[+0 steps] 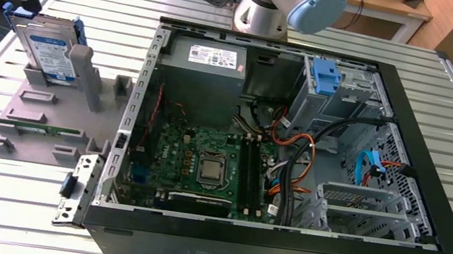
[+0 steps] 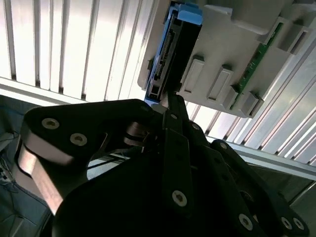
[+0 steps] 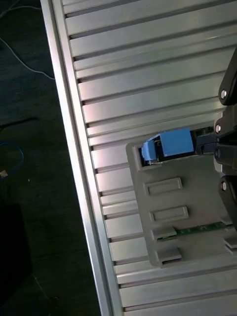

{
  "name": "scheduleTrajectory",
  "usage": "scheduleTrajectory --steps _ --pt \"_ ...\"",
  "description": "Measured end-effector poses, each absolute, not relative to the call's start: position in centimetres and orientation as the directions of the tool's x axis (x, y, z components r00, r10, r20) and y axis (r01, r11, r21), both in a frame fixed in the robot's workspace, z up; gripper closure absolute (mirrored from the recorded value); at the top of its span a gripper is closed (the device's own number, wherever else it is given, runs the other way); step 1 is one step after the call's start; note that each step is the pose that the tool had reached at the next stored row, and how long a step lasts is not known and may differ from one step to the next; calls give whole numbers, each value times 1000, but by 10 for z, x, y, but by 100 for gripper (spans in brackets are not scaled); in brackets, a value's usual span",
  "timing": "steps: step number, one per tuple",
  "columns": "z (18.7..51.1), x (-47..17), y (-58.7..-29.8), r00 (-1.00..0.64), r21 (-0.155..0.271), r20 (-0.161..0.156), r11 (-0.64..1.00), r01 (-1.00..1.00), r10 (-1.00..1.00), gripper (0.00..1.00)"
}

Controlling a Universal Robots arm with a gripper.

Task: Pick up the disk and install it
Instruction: 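Pick up the disk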

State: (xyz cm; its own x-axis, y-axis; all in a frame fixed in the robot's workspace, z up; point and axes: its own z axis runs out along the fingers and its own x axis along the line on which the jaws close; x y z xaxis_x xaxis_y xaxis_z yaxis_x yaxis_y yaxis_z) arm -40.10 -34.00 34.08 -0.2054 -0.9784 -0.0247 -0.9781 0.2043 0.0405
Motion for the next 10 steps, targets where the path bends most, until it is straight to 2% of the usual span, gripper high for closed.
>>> scheduleTrajectory --steps 10 --pt "339 -395 -340 -150 37 -26 149 -988 -988 89"
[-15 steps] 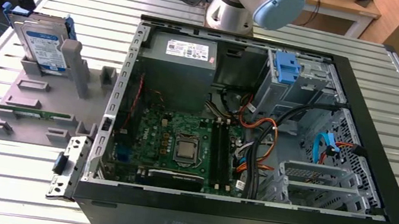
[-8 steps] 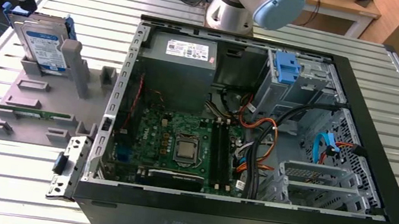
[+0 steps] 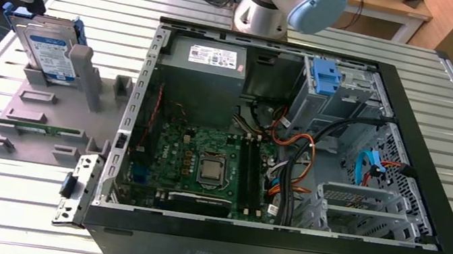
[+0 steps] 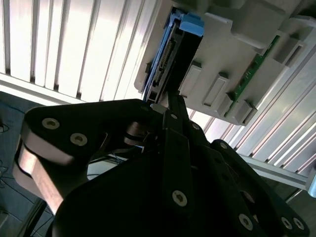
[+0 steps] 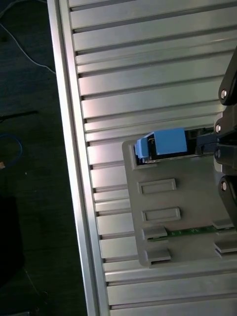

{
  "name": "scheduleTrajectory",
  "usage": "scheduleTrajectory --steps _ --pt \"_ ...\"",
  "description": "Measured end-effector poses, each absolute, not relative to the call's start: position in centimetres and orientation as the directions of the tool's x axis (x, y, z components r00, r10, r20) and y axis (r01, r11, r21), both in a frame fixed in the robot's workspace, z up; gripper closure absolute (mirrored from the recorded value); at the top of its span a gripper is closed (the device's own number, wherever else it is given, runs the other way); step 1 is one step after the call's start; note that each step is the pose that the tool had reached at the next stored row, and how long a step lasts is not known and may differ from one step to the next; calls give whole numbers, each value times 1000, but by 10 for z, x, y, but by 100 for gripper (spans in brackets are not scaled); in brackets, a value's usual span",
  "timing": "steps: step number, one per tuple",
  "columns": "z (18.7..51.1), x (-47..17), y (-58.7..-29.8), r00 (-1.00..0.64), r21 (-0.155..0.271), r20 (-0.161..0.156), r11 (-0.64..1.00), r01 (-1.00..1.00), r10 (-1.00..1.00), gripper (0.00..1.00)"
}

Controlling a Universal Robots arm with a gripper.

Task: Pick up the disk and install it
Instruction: 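Pick up the disk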

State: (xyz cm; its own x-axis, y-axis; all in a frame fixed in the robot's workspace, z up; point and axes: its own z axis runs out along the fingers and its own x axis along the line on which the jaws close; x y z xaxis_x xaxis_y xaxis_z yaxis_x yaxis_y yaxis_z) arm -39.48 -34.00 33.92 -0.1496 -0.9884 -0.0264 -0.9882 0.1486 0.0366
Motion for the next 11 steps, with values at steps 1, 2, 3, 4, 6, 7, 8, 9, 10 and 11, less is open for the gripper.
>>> scheduleTrajectory --steps 1,2,3,4,6,7,8,9,10,11 --pt "339 -394 -340 -148 37 -26 147 -989 -989 89" --pt "339 -394 -340 -147 37 -26 146 -989 -989 89" --pt "339 -394 -340 -147 37 -26 146 -989 -989 89" --pt "339 -394 -340 -147 37 -26 146 -989 -989 89" --pt "339 -394 -340 -147 37 -27 146 -989 -989 89" --pt "339 -394 -340 -147 37 -26 146 -989 -989 89" --pt "339 -393 -340 -147 37 -26 146 -989 -989 89" --pt "339 -392 -340 -146 37 -27 145 -989 -989 89" --pt "339 -392 -340 -147 37 -26 146 -989 -989 89" --pt "339 -392 -340 -147 36 -27 146 -989 -989 89"
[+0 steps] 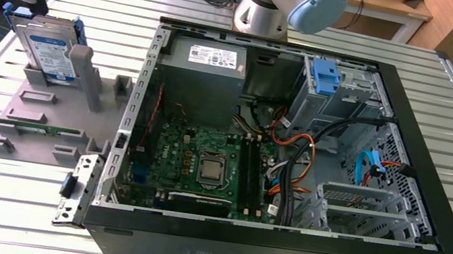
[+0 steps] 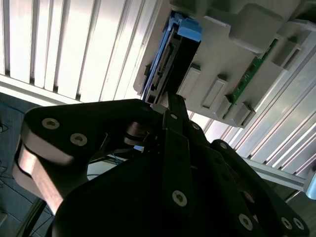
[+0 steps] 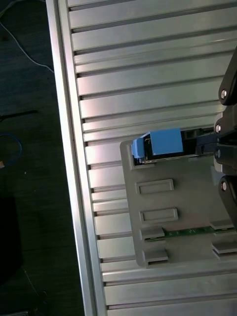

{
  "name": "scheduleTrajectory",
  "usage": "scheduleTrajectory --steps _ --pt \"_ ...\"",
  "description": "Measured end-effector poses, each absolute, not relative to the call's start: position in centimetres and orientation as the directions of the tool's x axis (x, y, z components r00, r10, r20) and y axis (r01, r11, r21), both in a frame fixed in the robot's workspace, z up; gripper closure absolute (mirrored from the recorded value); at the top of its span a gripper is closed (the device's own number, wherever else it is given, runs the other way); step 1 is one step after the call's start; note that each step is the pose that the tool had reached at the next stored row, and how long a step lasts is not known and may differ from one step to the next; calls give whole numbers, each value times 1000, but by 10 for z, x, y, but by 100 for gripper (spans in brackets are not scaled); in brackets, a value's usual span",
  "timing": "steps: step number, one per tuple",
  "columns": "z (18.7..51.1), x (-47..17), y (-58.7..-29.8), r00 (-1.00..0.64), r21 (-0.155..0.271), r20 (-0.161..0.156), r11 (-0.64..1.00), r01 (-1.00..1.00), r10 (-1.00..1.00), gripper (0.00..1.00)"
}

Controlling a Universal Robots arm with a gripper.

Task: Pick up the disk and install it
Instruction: 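Pick up the disk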

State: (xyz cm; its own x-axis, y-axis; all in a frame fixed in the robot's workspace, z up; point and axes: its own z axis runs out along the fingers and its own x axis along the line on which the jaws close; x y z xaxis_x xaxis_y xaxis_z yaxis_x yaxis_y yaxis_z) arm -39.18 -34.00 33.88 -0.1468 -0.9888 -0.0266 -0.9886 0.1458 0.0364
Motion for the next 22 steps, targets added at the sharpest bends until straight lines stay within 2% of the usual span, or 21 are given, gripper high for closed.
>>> scheduleTrajectory --steps 22 --pt "335 -395 -336 -140 17 -29 140 -990 -990 89"
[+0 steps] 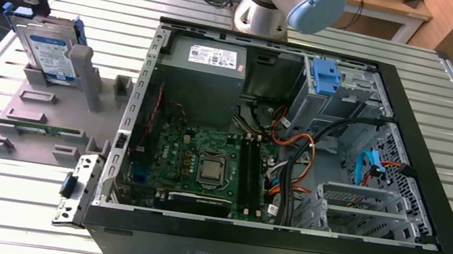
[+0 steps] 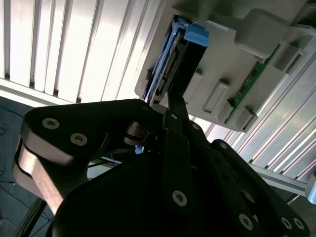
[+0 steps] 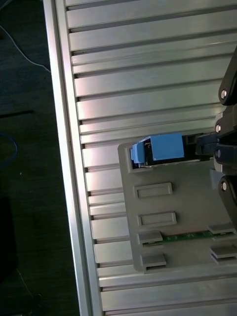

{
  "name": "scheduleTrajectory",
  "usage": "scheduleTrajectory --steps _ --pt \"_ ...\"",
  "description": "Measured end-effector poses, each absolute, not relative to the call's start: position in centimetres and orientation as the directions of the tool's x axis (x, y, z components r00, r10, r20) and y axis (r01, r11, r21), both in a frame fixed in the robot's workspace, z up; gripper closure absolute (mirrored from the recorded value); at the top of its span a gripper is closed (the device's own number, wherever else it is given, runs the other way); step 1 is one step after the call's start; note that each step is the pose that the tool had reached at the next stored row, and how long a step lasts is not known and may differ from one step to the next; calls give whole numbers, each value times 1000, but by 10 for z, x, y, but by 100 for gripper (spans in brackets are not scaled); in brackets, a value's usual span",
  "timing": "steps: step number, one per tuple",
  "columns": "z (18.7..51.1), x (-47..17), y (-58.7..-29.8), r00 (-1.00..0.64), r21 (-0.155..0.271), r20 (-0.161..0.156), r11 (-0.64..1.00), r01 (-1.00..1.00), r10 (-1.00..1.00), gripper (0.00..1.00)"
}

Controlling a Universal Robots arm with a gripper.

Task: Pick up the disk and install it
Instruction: 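Pick up the disk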

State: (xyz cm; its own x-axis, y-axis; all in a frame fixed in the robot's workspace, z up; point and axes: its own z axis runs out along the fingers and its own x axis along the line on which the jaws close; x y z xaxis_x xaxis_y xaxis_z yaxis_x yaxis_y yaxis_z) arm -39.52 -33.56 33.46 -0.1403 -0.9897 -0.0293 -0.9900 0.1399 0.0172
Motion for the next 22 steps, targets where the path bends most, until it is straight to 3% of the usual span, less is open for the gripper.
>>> scheduleTrajectory --steps 17,22 --pt "334 -396 -339 -140 17 -29 140 -990 -990 89" --pt "334 -396 -339 -140 17 -29 140 -990 -990 65"
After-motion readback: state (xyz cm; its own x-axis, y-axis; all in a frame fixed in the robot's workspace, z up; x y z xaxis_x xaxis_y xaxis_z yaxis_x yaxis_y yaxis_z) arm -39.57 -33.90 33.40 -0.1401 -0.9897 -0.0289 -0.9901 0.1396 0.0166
